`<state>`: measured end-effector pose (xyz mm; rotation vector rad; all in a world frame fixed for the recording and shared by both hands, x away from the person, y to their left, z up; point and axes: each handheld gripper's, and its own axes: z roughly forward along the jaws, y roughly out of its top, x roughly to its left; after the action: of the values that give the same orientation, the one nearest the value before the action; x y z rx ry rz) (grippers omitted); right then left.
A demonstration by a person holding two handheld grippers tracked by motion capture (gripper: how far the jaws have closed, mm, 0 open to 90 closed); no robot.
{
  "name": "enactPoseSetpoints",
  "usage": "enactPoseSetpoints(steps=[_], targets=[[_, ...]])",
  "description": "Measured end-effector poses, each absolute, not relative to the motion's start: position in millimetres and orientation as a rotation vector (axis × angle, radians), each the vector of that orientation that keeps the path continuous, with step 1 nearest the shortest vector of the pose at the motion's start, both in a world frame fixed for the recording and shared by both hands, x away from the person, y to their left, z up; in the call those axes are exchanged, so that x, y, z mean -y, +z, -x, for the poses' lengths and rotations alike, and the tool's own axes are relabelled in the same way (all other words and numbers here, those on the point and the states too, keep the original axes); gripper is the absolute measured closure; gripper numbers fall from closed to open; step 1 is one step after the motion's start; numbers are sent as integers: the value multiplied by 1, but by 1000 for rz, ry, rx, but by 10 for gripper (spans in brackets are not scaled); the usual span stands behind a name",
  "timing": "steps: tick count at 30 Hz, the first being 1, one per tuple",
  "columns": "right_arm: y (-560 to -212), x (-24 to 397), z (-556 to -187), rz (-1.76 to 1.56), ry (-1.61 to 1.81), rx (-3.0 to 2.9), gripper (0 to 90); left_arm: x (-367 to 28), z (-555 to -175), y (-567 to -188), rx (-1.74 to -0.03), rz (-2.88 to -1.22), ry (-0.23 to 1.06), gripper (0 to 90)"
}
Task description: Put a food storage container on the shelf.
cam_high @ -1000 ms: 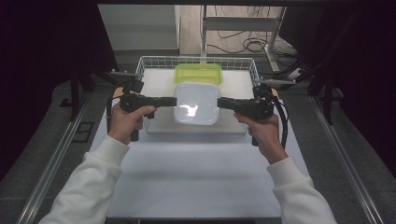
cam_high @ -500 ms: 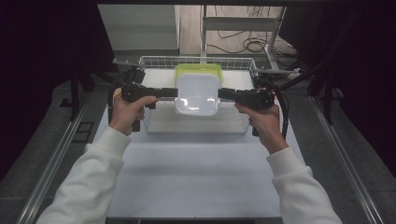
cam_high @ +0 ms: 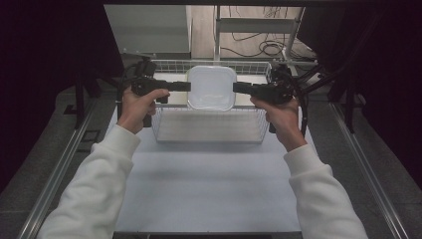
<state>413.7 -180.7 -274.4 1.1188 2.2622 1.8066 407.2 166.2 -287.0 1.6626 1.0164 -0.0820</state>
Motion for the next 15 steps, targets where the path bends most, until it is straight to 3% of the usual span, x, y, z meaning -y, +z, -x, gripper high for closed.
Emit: enactPoseSetpoints(steps=[15], targets=[[-252, 181, -437, -1119, 1829, -2235, 773, -168, -431, -268, -1012, -1636, -87, 790]])
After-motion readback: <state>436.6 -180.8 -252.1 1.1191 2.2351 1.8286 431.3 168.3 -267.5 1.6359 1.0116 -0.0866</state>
